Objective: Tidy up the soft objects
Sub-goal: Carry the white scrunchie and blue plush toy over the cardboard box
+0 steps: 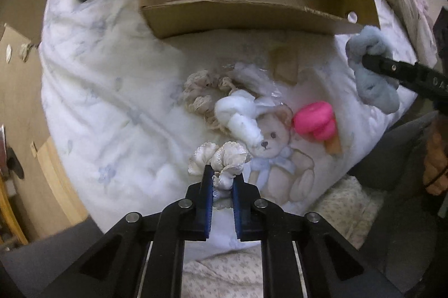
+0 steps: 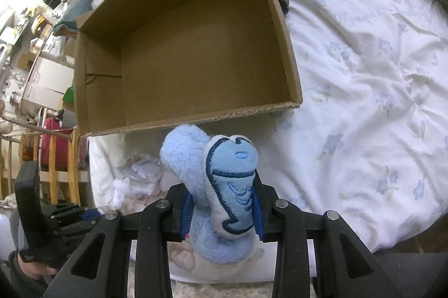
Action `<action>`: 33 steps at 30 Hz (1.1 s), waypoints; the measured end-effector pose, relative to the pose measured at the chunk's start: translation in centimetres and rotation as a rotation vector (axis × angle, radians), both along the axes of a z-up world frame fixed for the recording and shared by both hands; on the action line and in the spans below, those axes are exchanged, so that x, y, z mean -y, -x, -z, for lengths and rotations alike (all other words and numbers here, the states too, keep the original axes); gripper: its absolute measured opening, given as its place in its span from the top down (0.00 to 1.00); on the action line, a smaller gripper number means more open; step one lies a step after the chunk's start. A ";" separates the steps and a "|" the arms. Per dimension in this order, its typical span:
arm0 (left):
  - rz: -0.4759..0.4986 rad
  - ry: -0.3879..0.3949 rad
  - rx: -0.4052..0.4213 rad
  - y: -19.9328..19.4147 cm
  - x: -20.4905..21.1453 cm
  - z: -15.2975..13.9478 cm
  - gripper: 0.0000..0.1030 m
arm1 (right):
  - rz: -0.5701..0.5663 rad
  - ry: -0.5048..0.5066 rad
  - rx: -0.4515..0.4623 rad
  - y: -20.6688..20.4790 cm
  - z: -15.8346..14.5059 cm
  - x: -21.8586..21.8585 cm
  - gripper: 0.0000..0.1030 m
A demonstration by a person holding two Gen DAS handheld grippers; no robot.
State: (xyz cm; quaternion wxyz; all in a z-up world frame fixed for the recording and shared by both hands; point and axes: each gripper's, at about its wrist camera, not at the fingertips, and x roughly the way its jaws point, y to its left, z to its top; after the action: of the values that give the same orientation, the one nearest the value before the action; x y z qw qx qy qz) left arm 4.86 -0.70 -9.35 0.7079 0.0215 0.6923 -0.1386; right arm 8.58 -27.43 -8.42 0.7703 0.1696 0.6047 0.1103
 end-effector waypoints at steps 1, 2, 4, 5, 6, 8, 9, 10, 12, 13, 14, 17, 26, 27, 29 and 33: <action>-0.015 0.003 0.000 0.3 -0.1 -0.5 0.89 | -0.001 -0.004 0.003 0.1 -0.2 0.0 0.65; -0.029 -0.004 0.012 0.5 -0.3 -1.2 0.89 | -0.004 -0.009 0.007 0.2 -0.4 0.0 0.65; -0.076 -0.023 0.053 0.7 -1.2 -2.5 0.89 | -0.015 -0.022 0.020 0.5 -0.8 -0.2 0.65; -0.096 -0.015 0.065 0.8 -1.5 -2.9 0.89 | -0.020 -0.031 0.029 0.7 -1.1 -0.3 0.65; -0.127 -0.004 0.082 0.8 -2.0 -3.5 0.89 | -0.028 -0.040 0.040 0.8 -1.5 -0.3 0.65; -0.171 -0.006 0.119 0.8 -2.6 -4.6 0.89 | -0.038 -0.061 0.064 1.2 -2.1 -0.4 0.65; -0.191 -0.003 0.137 0.8 -3.2 -5.2 0.89 | -0.039 -0.077 0.081 1.5 -2.6 -0.5 0.65; -0.211 0.000 0.155 0.7 -3.6 -5.9 0.89 | -0.038 -0.091 0.094 1.7 -3.0 -0.5 0.65; -0.242 0.003 0.190 0.6 -4.1 -7.1 0.89 | -0.040 -0.089 0.121 1.8 -4.1 -0.6 0.65; -0.255 0.006 0.206 0.4 -4.2 -7.6 0.89 | -0.045 -0.078 0.146 1.8 -5.1 -0.8 0.65; -0.266 0.010 0.221 0.2 -4.3 -8.2 0.89 | -0.051 -0.078 0.167 1.8 -5.9 -0.9 0.65; -0.273 0.027 0.259 -0.8 -4.0 -10.0 0.89 | -0.058 -0.076 0.212 1.5 -8.1 -1.1 0.65; -0.244 0.043 0.364 -4.9 -1.5 -13.7 0.89 | -0.031 -0.072 0.327 0.0 -13.3 -0.7 0.65; -0.245 0.045 0.370 -5.4 -1.3 -13.9 0.89 | -0.028 -0.067 0.341 -0.1 -13.6 -0.5 0.65; -0.248 0.056 0.373 -6.7 -1.0 -13.9 0.89 | -0.022 -0.053 0.372 -0.6 -14.0 -0.2 0.65; -0.235 0.065 0.389 -8.3 -0.3 -13.9 0.89 | 0.005 -0.061 0.397 -1.9 -14.0 0.4 0.65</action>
State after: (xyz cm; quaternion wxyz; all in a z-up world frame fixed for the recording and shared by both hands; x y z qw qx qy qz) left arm 13.13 -0.42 4.50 0.8395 -0.0558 0.5358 -0.0708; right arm 10.50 -27.87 5.60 0.8692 0.1693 0.4370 0.1578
